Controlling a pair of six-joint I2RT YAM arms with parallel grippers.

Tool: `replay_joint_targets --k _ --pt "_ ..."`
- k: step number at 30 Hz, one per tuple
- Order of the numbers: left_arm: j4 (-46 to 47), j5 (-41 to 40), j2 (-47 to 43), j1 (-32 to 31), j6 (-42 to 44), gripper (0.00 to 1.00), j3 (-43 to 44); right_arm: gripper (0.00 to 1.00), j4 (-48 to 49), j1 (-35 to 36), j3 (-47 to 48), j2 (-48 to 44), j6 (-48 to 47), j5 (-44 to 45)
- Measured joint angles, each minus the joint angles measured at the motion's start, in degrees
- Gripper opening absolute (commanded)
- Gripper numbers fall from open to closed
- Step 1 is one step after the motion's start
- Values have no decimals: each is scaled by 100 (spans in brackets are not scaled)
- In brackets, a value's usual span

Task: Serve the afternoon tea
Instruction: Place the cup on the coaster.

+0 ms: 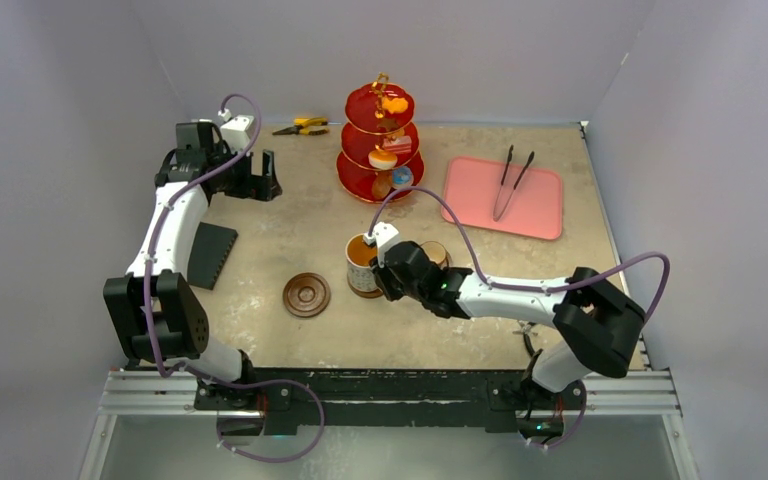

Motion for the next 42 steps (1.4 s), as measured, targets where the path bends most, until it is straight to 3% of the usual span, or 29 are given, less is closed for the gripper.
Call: replay_joint_targets --k 19,26,29,34,42 --pt "42 -13 -15 0 -2 99 -2 0 -409 52 173 -2 4 245" --pt "44 -15 -22 0 -2 99 -2 9 -535 168 175 -63 -11 376" --pt "42 -15 -22 0 -2 99 -2 19 -542 199 175 -63 -9 398" --pt "42 -22 -22 0 0 99 -2 55 -531 249 175 -63 7 417" --pt "44 -39 -22 0 -2 99 -2 98 -549 289 343 -96 127 612"
